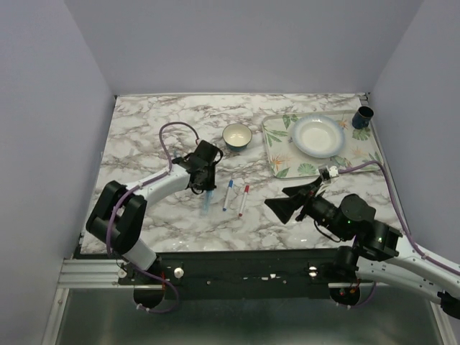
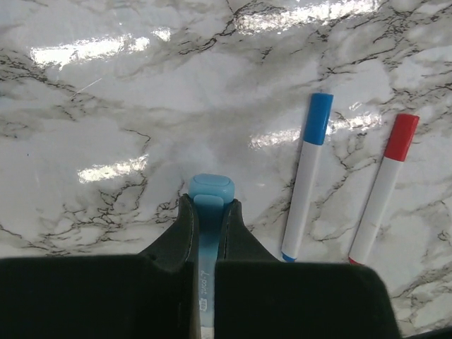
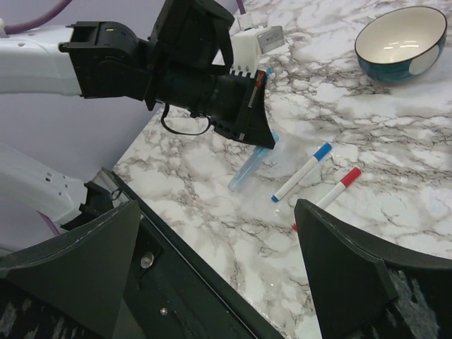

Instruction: Insert the pens into the pen caps

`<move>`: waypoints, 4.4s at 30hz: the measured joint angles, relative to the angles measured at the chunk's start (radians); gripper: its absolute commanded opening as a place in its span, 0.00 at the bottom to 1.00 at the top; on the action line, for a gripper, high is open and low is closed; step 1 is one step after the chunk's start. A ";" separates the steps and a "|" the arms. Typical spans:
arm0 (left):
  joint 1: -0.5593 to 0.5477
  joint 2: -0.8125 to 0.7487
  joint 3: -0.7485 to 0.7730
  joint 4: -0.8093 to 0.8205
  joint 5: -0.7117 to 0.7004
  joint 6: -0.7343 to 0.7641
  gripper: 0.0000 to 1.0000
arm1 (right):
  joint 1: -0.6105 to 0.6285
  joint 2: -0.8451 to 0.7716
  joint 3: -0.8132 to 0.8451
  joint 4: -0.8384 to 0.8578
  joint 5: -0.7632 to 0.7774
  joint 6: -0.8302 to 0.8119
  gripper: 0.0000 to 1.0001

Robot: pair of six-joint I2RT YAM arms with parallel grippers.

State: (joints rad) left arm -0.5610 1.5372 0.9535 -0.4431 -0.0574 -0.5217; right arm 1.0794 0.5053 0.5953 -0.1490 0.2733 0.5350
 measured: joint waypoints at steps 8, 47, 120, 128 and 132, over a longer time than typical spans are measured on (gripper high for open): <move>-0.009 0.127 0.051 -0.005 -0.051 -0.042 0.41 | 0.000 0.003 0.000 -0.023 0.009 0.013 0.96; 0.373 0.444 0.453 -0.186 -0.213 0.035 0.23 | 0.000 -0.009 0.010 -0.086 0.074 0.040 0.96; 0.139 -0.642 0.032 0.144 0.287 -0.220 0.80 | -0.086 0.550 0.117 0.419 -0.361 0.174 0.01; 0.246 -0.480 0.188 -0.045 -0.105 0.142 0.74 | -0.086 0.372 0.035 0.342 -0.294 0.128 0.01; 0.359 -0.258 0.337 -0.142 -0.288 0.403 0.71 | -0.087 0.251 0.017 0.311 -0.276 0.091 0.01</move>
State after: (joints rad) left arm -0.2020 1.2793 1.2907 -0.5850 -0.3450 -0.1188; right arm 0.9928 0.7559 0.6125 0.1619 -0.0029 0.6258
